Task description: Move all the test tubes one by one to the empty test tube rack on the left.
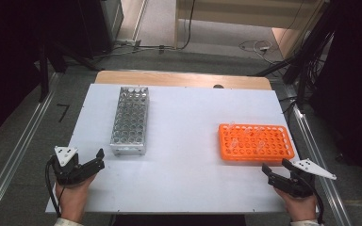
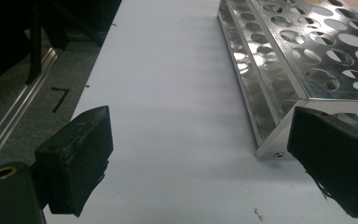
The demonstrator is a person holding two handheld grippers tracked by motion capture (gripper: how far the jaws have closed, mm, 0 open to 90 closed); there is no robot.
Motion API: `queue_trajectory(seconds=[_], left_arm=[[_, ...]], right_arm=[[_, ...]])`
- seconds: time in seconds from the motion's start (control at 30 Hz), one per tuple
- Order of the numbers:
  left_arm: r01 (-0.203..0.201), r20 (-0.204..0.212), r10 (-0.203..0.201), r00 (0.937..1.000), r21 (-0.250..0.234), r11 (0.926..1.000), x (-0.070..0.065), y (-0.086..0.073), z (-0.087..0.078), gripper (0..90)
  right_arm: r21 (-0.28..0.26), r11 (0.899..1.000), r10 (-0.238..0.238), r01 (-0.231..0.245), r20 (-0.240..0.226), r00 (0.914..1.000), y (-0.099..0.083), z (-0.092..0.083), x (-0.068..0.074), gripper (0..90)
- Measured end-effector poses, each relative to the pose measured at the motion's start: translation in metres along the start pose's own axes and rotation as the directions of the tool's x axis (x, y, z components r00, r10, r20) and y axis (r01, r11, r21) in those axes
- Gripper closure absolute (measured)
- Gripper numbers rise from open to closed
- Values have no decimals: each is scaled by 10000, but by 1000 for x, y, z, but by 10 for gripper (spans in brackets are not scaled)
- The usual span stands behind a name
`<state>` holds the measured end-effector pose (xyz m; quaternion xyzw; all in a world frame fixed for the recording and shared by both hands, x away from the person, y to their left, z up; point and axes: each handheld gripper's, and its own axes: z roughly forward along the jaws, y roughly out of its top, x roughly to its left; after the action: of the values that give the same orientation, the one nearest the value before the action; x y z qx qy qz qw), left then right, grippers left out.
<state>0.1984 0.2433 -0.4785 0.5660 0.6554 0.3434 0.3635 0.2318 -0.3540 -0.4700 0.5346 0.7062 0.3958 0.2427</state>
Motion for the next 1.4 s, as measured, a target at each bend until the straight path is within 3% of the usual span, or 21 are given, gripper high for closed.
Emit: queue_trajectory(seconds=[0.6,1.3,1.4], left_arm=[[-90,-6,90,10000,-188,9998,-2,1,-2,65],[-178,32,178,9998,-159,9997,-3,1,-1,65],[-184,39,184,9998,-166,9997,-3,1,-1,65]], right_arm=[[-17,9997,-258,258,-21,9997,2,3,4,174],[33,9976,-697,697,-72,9975,13,22,14,236],[32,9982,-590,591,-203,9981,14,25,13,246]])
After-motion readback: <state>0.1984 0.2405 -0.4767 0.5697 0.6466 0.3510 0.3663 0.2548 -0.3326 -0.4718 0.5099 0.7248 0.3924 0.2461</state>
